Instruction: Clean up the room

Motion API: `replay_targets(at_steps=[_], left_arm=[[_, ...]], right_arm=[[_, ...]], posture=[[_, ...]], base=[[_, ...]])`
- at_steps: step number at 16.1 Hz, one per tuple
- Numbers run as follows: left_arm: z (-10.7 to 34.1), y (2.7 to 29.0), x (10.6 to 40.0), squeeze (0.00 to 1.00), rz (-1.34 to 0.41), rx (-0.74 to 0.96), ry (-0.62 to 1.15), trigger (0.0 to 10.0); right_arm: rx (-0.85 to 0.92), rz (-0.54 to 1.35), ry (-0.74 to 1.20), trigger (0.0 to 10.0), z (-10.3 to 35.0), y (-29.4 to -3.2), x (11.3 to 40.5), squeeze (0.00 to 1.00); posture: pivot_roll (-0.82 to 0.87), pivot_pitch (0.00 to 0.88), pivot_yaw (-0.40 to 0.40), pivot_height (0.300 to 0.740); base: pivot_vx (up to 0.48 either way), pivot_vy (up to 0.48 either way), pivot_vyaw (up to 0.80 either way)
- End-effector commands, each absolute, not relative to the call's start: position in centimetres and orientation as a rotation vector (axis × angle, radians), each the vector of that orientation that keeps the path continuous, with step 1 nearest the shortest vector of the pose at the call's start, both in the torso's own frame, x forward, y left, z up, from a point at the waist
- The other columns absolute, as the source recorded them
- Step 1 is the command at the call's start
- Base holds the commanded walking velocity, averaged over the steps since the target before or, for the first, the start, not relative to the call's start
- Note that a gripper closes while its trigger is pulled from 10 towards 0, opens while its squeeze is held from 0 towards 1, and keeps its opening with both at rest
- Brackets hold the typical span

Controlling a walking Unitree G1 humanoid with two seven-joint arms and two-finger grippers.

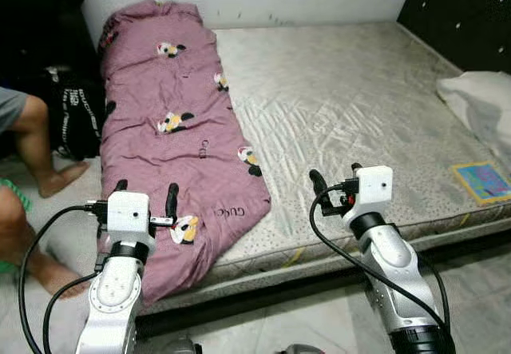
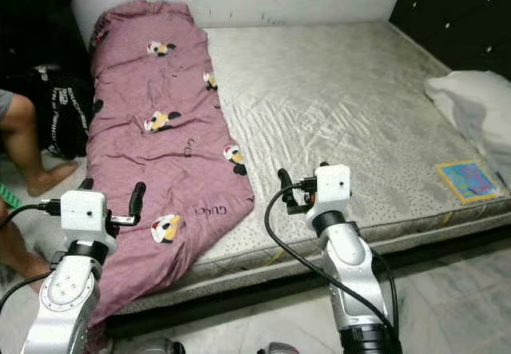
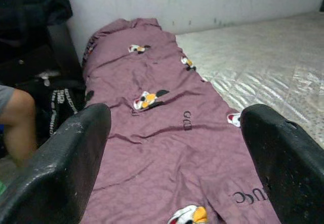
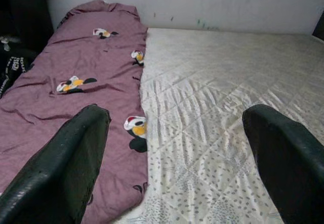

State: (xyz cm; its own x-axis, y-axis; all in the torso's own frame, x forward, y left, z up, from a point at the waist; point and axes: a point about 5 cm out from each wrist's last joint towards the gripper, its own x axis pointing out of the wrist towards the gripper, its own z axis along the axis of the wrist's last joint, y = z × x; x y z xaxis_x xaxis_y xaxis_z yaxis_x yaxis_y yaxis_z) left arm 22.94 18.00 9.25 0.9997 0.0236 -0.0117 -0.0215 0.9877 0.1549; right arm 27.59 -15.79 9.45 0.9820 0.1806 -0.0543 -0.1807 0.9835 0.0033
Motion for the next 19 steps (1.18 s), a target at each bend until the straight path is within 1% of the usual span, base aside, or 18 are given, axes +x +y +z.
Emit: replay_targets(at_steps=[1,4,7,14,16,19], left_arm=[[9.53,18.29,23.06,0.0,0.036,0.161,0.01,10.0],[9.72,18.16,23.39,0.0,0.044,0.155,0.001,10.0],[9.67,17.6,23.31,0.0,0.0,0.135,0.002,10.0],[9.56,17.66,23.36,0.0,0.012,0.104,0.008,10.0],[9.41,17.64,23.41,0.0,0.019,0.08,0.023,10.0],[9.47,17.66,23.48,0.0,0.013,0.088,0.017,10.0]], right_arm=[[-0.003,0.173,0.047,10.0,9.83,-16.08,27.66,0.0],[-0.002,0.175,0.038,10.0,10.06,-15.8,27.91,0.0],[-0.003,0.174,0.04,10.0,9.96,-15.83,27.93,0.0],[-0.008,0.187,0.038,10.0,10.02,-15.62,28.37,0.0],[-0.008,0.188,0.038,10.0,10.04,-15.59,28.44,0.0],[-0.009,0.188,0.037,10.0,10.02,-15.55,28.49,0.0]], posture=[[-0.03,0.013,-0.066,0.74],[-0.03,0.012,-0.062,0.74],[-0.02,0.009,-0.061,0.74],[-0.02,0.0,-0.067,0.74],[-0.02,0.0,-0.069,0.74],[-0.02,0.0,-0.068,0.74]], base=[[0.0,0.0,0.0],[0.0,0.0,0.0],[0.0,0.0,0.0],[0.0,0.0,0.0],[0.0,0.354,0.0],[0.0,0.458,0.0]])
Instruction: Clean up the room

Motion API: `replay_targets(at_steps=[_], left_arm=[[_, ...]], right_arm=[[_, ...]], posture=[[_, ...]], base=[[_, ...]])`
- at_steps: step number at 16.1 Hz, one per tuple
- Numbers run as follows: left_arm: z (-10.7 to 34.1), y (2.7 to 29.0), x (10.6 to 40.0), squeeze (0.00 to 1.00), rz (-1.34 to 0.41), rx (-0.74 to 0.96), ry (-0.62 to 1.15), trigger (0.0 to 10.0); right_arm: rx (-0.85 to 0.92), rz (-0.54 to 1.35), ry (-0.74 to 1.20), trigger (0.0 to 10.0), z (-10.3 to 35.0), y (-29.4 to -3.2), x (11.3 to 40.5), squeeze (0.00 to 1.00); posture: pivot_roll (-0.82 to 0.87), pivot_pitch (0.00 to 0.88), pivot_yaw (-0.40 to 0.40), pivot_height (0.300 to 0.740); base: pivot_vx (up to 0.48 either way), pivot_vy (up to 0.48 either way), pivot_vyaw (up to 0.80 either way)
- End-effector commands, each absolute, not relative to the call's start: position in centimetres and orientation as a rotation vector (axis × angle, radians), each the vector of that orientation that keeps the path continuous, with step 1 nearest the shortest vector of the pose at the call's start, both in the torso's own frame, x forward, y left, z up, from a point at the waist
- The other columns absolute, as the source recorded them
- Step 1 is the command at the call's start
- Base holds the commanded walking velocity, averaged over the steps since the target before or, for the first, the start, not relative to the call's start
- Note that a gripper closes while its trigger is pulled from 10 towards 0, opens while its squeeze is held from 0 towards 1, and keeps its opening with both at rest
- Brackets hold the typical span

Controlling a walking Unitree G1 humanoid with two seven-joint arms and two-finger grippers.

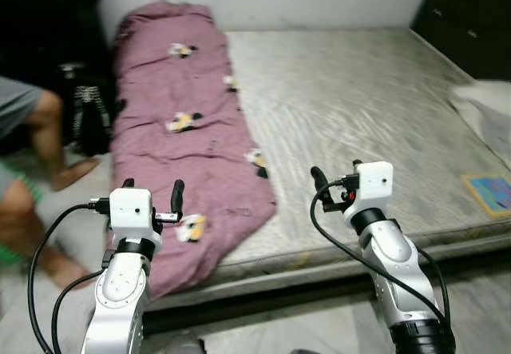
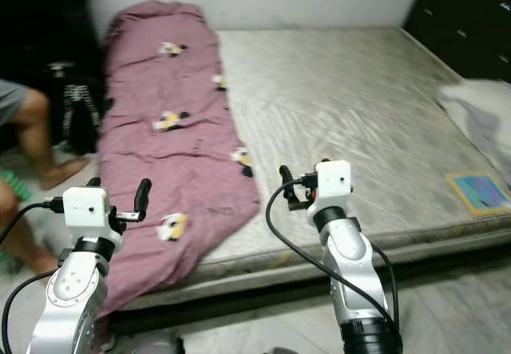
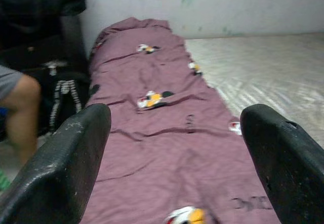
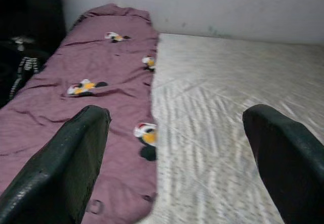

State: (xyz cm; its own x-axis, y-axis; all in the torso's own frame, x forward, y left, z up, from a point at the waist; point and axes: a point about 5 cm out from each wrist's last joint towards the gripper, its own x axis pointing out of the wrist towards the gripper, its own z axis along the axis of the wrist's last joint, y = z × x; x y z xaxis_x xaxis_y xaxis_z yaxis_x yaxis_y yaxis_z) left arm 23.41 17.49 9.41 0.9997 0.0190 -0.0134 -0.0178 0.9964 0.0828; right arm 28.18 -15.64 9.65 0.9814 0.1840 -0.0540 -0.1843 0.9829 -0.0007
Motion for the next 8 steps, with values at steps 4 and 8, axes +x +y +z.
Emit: replay_targets(at_steps=[4,8], left_arm=[[9.54,17.65,23.52,0.0,0.016,0.09,0.016,10.0],[9.49,17.71,23.58,0.0,0.021,0.091,0.018,10.0]], right_arm=[[-0.008,0.181,0.036,10.0,10.04,-15.57,28.52,0.0],[-0.009,0.18,0.038,10.0,10.03,-15.54,28.6,0.0]], posture=[[-0.02,0.006,-0.068,0.74],[-0.02,0.008,-0.069,0.74]], base=[[0.0,0.426,0.0],[0.0,0.0,0.0]])
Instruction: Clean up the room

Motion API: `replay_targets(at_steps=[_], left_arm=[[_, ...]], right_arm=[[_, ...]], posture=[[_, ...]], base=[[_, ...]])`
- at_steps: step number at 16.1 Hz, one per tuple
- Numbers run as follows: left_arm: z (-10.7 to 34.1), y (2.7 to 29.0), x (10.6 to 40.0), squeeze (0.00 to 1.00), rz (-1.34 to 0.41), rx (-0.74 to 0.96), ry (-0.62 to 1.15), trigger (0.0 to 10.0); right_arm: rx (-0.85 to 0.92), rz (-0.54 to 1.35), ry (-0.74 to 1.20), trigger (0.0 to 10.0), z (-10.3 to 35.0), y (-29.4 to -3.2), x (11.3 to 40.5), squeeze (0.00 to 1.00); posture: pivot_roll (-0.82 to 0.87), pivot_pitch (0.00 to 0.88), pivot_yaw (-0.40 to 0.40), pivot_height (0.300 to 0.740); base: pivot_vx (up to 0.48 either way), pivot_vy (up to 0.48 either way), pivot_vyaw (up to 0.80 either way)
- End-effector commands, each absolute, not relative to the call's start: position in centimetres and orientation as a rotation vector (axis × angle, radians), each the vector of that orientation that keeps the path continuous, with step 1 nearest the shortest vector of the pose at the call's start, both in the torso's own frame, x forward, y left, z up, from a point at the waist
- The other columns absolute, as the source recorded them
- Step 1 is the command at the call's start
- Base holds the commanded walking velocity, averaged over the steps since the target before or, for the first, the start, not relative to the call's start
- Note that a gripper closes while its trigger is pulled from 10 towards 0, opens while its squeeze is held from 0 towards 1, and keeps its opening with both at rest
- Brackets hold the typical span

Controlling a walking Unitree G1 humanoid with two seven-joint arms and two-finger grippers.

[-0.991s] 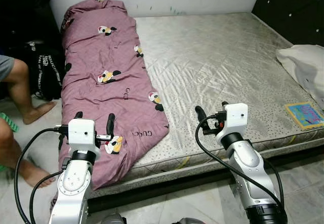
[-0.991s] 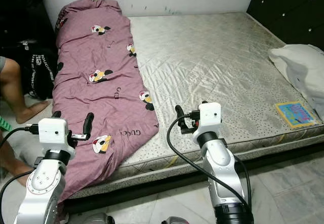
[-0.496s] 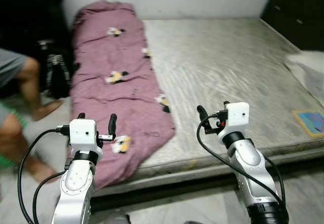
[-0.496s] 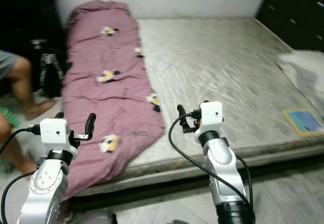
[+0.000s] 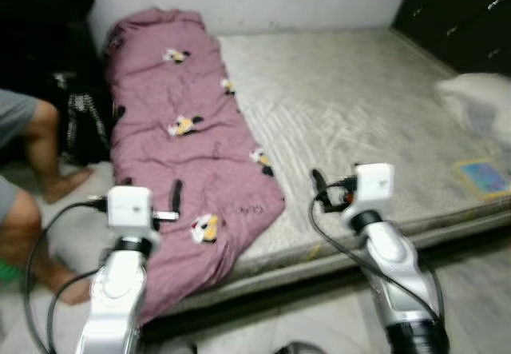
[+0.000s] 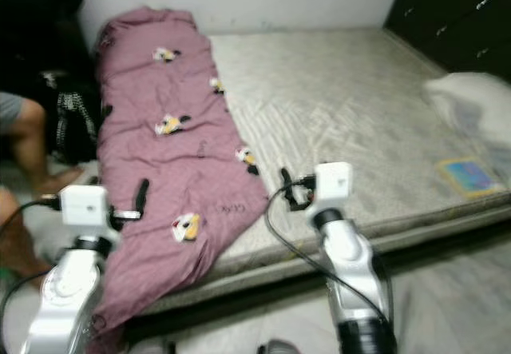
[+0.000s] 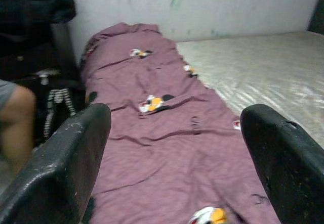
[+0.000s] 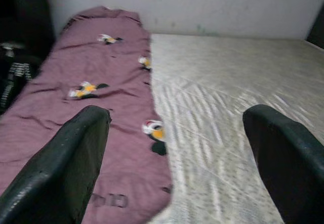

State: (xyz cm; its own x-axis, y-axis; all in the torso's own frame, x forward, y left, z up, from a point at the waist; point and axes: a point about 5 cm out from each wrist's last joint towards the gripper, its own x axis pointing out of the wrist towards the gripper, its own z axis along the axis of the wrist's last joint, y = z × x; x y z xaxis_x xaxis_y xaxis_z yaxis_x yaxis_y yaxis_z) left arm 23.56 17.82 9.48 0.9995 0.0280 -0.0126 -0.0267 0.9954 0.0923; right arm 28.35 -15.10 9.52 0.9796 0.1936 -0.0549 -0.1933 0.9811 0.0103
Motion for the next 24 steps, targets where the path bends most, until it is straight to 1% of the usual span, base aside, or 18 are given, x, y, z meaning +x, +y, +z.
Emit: replay_targets(at_steps=[1,5,9,11,15,24], left_arm=[[9.51,17.76,23.58,0.0,0.025,0.08,0.017,10.0],[9.66,17.82,23.56,0.0,0.017,0.051,0.008,10.0],[9.72,17.63,23.53,0.0,-0.003,0.034,0.004,10.0],[9.73,17.61,23.51,0.0,-0.005,0.033,0.004,10.0],[9.7,17.61,23.5,0.0,-0.003,0.034,0.008,10.0],[9.6,17.67,23.55,0.0,0.032,0.059,0.007,10.0]], right_arm=[[-0.013,0.177,0.038,10.0,10.04,-15.6,28.64,0.0],[-0.01,0.176,0.038,10.0,10.02,-15.61,28.67,0.0],[-0.006,0.176,0.039,10.0,10.02,-15.55,28.7,0.0],[-0.006,0.175,0.038,10.0,10.04,-15.57,28.72,0.0],[-0.005,0.173,0.038,10.0,10.05,-15.6,28.72,0.0],[-0.005,0.17,0.039,10.0,9.99,-15.68,28.69,0.0]], posture=[[-0.02,0.009,-0.07,0.74],[-0.02,0.009,-0.071,0.74],[-0.02,0.01,-0.071,0.74],[-0.02,0.012,-0.07,0.74],[-0.02,0.012,-0.069,0.74],[-0.02,0.008,-0.07,0.74]], base=[[0.0,0.0,0.0],[0.0,0.0,0.0],[0.325,0.0,0.0],[0.379,0.0,-0.53],[0.364,0.0,0.0],[0.0,0.0,0.0]])
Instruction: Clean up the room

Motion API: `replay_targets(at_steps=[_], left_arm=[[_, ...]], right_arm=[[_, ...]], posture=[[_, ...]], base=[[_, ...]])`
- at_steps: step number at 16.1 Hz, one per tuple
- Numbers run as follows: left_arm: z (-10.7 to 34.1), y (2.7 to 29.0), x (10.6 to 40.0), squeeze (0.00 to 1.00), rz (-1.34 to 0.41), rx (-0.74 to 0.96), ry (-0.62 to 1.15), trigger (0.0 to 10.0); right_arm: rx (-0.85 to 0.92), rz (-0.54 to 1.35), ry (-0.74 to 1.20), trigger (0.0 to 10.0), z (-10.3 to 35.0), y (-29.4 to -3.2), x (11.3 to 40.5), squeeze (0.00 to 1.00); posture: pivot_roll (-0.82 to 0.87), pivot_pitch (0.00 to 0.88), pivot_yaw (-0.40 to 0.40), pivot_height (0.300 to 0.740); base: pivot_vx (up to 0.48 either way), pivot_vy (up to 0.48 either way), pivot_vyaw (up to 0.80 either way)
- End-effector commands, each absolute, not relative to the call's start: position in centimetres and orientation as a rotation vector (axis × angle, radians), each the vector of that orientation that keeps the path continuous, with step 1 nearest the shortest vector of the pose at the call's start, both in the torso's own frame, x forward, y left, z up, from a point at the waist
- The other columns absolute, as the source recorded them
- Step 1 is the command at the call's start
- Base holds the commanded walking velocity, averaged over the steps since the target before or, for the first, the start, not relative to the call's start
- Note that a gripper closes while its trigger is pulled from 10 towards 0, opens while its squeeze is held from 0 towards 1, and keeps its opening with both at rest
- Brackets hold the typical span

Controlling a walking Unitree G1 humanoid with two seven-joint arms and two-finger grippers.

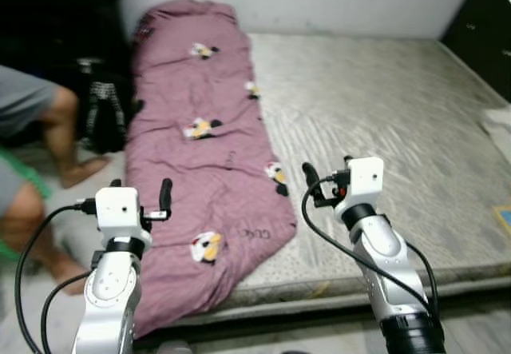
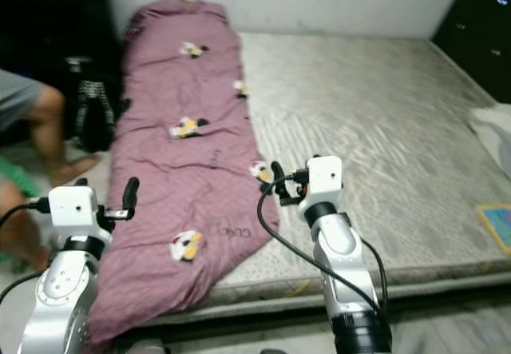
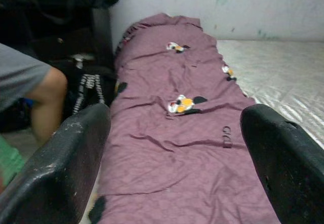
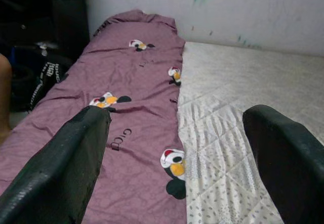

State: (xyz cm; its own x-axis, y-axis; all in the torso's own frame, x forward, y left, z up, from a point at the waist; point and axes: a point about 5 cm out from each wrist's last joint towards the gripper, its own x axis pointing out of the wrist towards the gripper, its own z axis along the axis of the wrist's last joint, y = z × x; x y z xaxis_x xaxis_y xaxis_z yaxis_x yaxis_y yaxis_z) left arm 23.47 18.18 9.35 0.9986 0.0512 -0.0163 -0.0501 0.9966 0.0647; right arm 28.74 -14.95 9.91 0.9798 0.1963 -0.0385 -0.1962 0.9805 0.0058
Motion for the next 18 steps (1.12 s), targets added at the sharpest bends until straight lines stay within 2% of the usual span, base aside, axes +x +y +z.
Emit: replay_targets(at_steps=[1,4,11,13,18], left_arm=[[9.59,17.66,23.54,0.0,0.031,0.061,0.007,10.0],[9.53,17.64,23.48,0.0,0.039,0.059,0.009,10.0],[9.55,17.65,23.59,0.0,0.048,0.068,0.007,10.0],[9.56,17.65,23.64,0.0,0.044,0.063,0.005,10.0],[9.43,17.79,23.59,0.0,0.058,0.054,0.018,10.0]], right_arm=[[-0.005,0.17,0.039,10.0,9.99,-15.69,28.69,0.0],[-0.005,0.172,0.04,10.0,9.97,-15.67,28.69,0.0],[-0.004,0.179,0.043,10.0,9.89,-15.52,28.75,0.0],[-0.003,0.18,0.042,10.0,9.89,-15.47,28.68,0.0],[-0.006,0.18,0.046,10.0,9.76,-15.42,28.72,0.0]], posture=[[-0.02,0.008,-0.069,0.74],[-0.02,0.005,-0.072,0.735],[-0.02,0.013,-0.073,0.661],[-0.02,0.014,-0.073,0.626],[-0.02,0.015,-0.075,0.621]], base=[[0.0,0.0,0.0],[0.0,0.0,0.0],[0.0,0.0,0.0],[0.0,0.0,0.0],[0.0,0.0,0.0]])
